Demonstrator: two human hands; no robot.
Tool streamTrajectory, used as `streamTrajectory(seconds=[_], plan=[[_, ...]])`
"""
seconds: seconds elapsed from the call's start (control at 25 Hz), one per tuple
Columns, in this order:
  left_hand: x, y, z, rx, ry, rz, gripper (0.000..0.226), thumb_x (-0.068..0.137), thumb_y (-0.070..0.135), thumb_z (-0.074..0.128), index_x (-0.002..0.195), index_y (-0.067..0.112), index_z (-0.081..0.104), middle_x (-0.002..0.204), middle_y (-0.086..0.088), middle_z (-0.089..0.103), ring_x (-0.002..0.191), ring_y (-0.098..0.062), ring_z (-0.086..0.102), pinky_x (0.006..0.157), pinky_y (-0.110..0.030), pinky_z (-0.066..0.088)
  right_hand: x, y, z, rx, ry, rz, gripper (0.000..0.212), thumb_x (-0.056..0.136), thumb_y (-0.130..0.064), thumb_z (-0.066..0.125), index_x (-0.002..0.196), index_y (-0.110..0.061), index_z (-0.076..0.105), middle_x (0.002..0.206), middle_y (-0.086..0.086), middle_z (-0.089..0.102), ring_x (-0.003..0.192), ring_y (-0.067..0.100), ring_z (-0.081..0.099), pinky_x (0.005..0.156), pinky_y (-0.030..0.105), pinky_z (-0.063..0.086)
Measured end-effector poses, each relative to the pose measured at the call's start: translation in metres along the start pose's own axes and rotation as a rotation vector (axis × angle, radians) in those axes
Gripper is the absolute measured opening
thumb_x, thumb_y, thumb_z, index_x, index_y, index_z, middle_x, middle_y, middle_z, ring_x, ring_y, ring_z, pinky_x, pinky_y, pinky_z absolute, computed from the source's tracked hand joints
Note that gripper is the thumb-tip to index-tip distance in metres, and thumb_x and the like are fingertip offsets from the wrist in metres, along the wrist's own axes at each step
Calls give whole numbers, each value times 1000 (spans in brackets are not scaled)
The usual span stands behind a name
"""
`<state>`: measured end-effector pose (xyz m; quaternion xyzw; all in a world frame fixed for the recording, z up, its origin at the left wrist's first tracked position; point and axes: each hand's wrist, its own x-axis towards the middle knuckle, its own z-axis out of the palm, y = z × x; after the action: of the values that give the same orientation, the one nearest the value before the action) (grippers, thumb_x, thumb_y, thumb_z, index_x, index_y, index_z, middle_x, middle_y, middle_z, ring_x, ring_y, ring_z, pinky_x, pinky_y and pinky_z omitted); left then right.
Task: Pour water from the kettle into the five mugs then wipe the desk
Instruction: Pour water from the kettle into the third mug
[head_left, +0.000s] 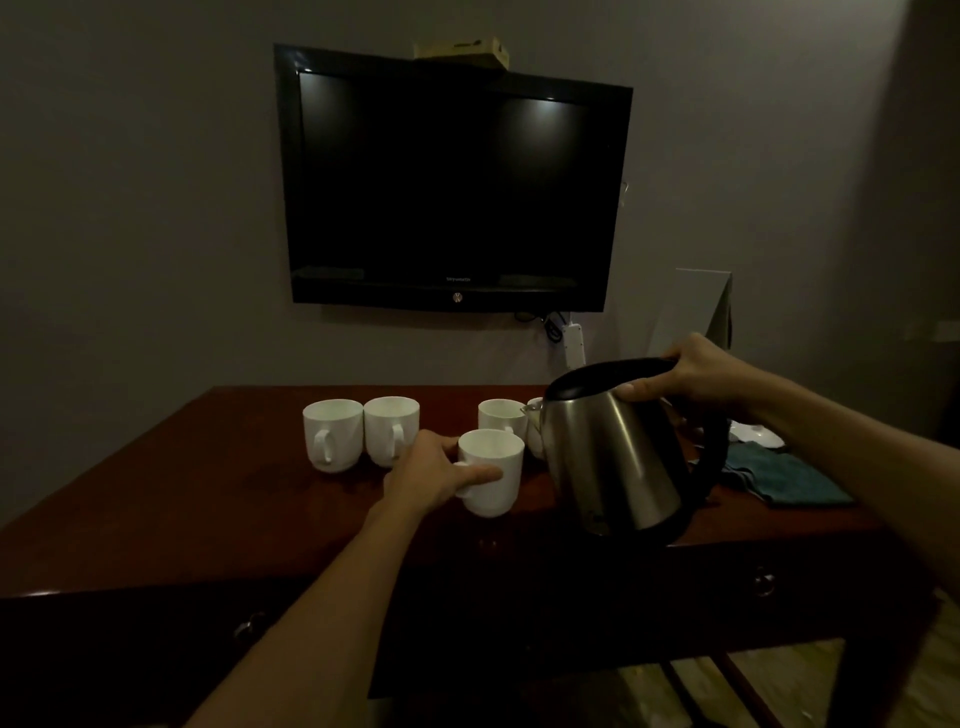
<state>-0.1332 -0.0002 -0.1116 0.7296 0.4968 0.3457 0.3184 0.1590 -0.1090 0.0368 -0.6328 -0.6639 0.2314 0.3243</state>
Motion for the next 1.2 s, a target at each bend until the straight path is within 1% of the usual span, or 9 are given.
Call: streamTrajectory(seconds=[0.16,0.32,0.48,0.6,0.68,0.72,0.88,1.04,1.2], plan=[[1,3,-2,44,-5,-5,65,62,55,84,117,24,67,108,5,72,99,-12,65,89,-46,53,9,-10,1,-63,-20,-18,44,63,-42,81,77,-1,70,52,2,56,45,15,50,43,24,41],[1,1,-1,72,17,5,64,57,64,81,110,30,70,100,10,73,94,-10,65,86,-46,54,18,-20,6,-137,-34,-57,56,55,-49,81,80,0,71,69,11,64,62,24,58,53,27,44],[-2,6,2,167,71,5,56,66,61,78,111,29,69,99,9,71,92,-10,63,77,-37,50,19,-28,8,-153,-38,-37,40,59,-43,80,67,-7,66,52,-3,60,47,10,55,47,21,41],[-2,8,-2,216,87,-6,54,68,62,76,109,28,69,97,9,70,88,-9,61,68,-32,45,23,-31,9,-177,-36,-24,46,59,-44,81,72,-2,68,53,0,59,48,12,55,46,22,42],[-1,6,-4,222,97,-27,54,67,64,76,107,29,69,96,8,70,88,-11,62,71,-34,47,27,-33,10,-207,-38,-27,57,57,-47,82,79,4,69,58,4,59,52,15,55,47,23,42],[-1,5,-4,223,101,-36,54,66,64,76,107,29,69,96,8,71,89,-12,62,72,-35,48,28,-34,11,-216,-39,-25,56,58,-47,83,78,3,68,58,4,58,52,15,55,47,22,42],[-2,5,-5,212,110,-34,53,66,63,77,107,31,69,97,8,71,90,-13,63,76,-37,50,31,-42,15,-217,-59,-19,36,72,-33,83,72,-3,64,45,-5,53,40,6,51,40,18,40],[-3,7,-7,216,94,-31,55,67,62,76,110,30,69,98,8,71,89,-11,62,72,-34,47,37,-43,16,-237,-65,-7,49,70,-35,83,87,8,66,51,0,52,41,8,49,41,20,41],[-2,6,-9,213,84,-28,53,68,62,76,110,30,69,96,8,71,90,-12,62,72,-34,48,38,-45,17,-250,-73,-15,52,68,-36,83,88,9,67,54,2,53,40,6,50,41,20,41]])
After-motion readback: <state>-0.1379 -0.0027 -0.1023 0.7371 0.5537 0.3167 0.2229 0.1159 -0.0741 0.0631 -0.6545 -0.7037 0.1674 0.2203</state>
